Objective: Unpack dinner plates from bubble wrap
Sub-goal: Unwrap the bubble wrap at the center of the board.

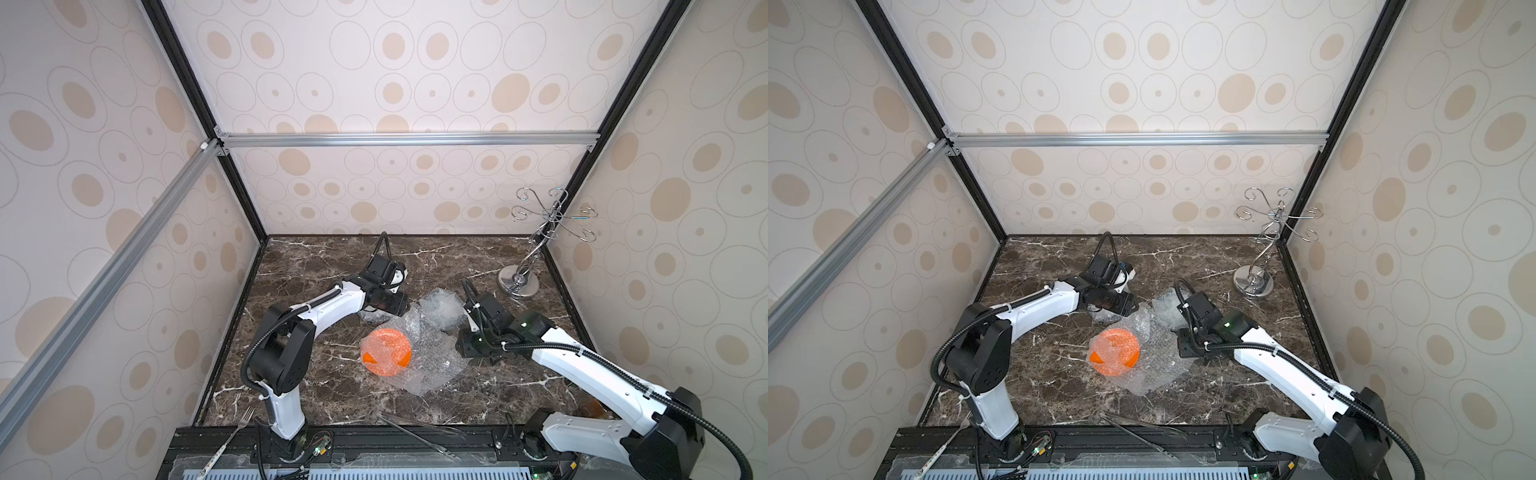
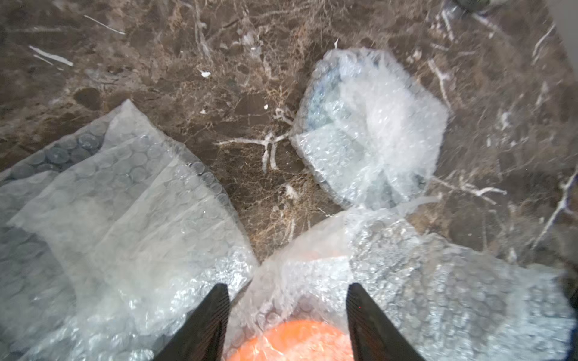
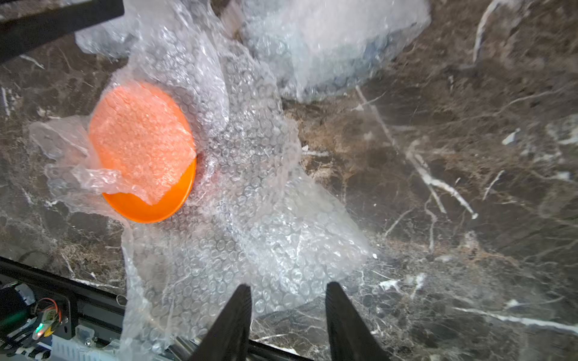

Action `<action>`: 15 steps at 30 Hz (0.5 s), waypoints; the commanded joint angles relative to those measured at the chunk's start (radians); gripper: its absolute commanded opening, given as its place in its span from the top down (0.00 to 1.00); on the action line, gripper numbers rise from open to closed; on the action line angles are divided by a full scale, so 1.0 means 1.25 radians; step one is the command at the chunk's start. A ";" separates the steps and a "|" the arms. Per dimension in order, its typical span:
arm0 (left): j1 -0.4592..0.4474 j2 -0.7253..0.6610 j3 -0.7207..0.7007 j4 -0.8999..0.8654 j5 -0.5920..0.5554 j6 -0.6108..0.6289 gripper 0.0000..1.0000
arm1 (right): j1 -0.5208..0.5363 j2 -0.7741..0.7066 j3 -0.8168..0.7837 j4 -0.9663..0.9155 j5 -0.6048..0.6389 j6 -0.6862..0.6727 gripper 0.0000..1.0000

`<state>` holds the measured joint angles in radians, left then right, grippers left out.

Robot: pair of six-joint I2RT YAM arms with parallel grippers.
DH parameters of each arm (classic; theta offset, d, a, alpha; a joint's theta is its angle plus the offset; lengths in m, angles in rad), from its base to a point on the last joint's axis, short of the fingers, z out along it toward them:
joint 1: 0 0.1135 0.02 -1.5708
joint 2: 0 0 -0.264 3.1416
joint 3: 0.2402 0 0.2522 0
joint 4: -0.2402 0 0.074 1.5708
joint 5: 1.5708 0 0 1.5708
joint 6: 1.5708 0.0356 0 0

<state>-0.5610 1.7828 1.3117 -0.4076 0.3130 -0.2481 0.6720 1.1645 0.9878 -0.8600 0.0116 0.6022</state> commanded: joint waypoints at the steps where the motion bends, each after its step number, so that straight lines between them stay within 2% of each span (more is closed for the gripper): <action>1: 0.005 -0.058 0.040 -0.038 -0.012 0.001 0.30 | 0.003 -0.014 0.060 -0.072 0.042 -0.023 0.57; 7: 0.005 -0.160 -0.004 -0.042 -0.035 -0.023 0.18 | 0.067 0.060 0.110 -0.062 0.032 -0.036 0.56; 10: 0.005 -0.225 -0.067 -0.031 -0.043 -0.048 0.10 | 0.118 0.109 0.112 -0.025 0.027 -0.025 0.56; 15: 0.005 -0.351 -0.211 0.002 -0.052 -0.103 0.04 | 0.202 0.208 0.112 0.059 0.005 0.002 0.56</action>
<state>-0.5610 1.4002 1.1164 -0.4160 0.2729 -0.3233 0.8852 1.3834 1.1164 -0.8345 0.0292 0.5797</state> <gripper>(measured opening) 0.952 0.441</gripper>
